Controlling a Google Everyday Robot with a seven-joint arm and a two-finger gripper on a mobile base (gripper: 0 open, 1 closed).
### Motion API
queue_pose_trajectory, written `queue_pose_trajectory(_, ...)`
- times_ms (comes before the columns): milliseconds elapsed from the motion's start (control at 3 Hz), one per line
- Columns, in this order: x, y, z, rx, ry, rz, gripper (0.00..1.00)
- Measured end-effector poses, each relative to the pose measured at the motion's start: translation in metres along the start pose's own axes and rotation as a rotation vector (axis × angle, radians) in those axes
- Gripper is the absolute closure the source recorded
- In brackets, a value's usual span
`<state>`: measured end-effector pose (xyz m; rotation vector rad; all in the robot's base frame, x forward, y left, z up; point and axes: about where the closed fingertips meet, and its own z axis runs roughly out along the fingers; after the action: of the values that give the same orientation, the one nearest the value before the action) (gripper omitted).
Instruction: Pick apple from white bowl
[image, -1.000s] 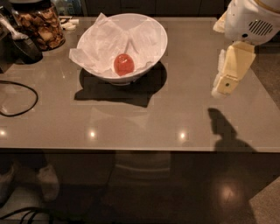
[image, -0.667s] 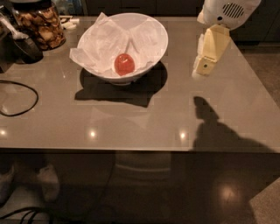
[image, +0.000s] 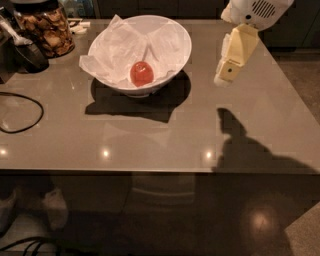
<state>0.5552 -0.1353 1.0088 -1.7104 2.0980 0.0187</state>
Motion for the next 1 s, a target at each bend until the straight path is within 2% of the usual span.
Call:
queue_pose_trajectory(333,-0.0351,-0.0261,0.0159,-0.033,-0.047,-0.008,0.0)
queue_pose_trajectory(1000,-0.0441,-0.034,0.0125,0.003,-0.077,-0.021,0.0)
